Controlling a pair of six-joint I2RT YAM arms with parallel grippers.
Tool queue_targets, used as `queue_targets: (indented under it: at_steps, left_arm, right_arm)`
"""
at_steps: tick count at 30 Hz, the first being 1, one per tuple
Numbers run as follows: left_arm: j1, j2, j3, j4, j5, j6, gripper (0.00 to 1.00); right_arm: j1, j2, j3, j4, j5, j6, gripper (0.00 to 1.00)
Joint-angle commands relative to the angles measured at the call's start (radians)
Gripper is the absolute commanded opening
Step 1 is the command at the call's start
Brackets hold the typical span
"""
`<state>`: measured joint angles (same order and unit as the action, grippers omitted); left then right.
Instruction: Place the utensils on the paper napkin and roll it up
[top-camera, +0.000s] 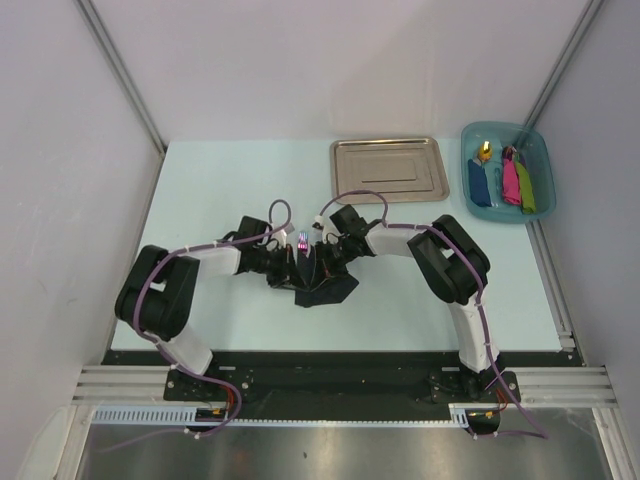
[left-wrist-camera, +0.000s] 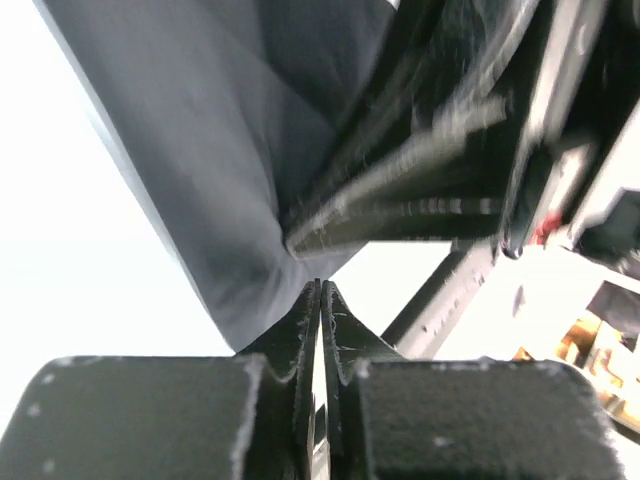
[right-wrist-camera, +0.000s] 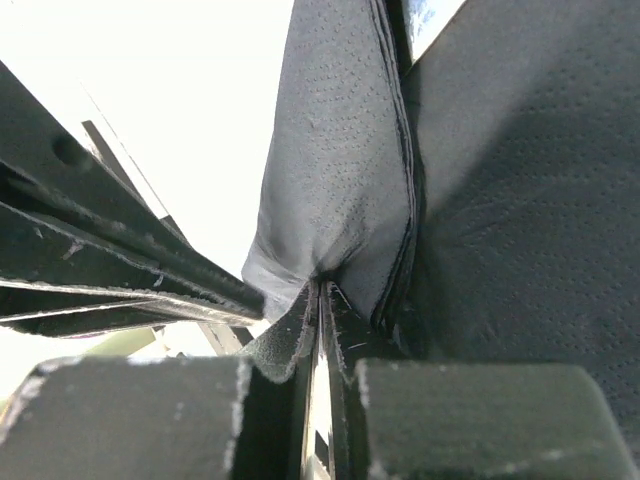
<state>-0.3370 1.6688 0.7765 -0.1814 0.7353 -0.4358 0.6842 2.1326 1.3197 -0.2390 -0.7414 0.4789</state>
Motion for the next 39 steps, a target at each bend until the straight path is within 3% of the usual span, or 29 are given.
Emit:
queue_targets:
  at_steps: [1,17,28,39]
  left_arm:
    - [0.024,-0.083,-0.08,0.132,0.147,-0.003,0.05]
    - [0.038,0.086,-0.167,0.41,0.251,-0.106,0.0]
    - [0.093,0.183,-0.206,0.456,0.26,-0.094,0.0]
    - [0.116,0.247,-0.187,0.41,0.236,-0.047,0.0]
  right_arm:
    - [-0.005,0.041,-0.027,-0.022,0.068,-0.007,0.03]
    - [-0.006,0.044,-0.02,-0.022,0.056,-0.013,0.0]
    - [-0.006,0.039,-0.014,-0.022,0.036,-0.02,0.0]
    - [-0.064,-0.101,0.044,-0.117,0.002,-0.056,0.28]
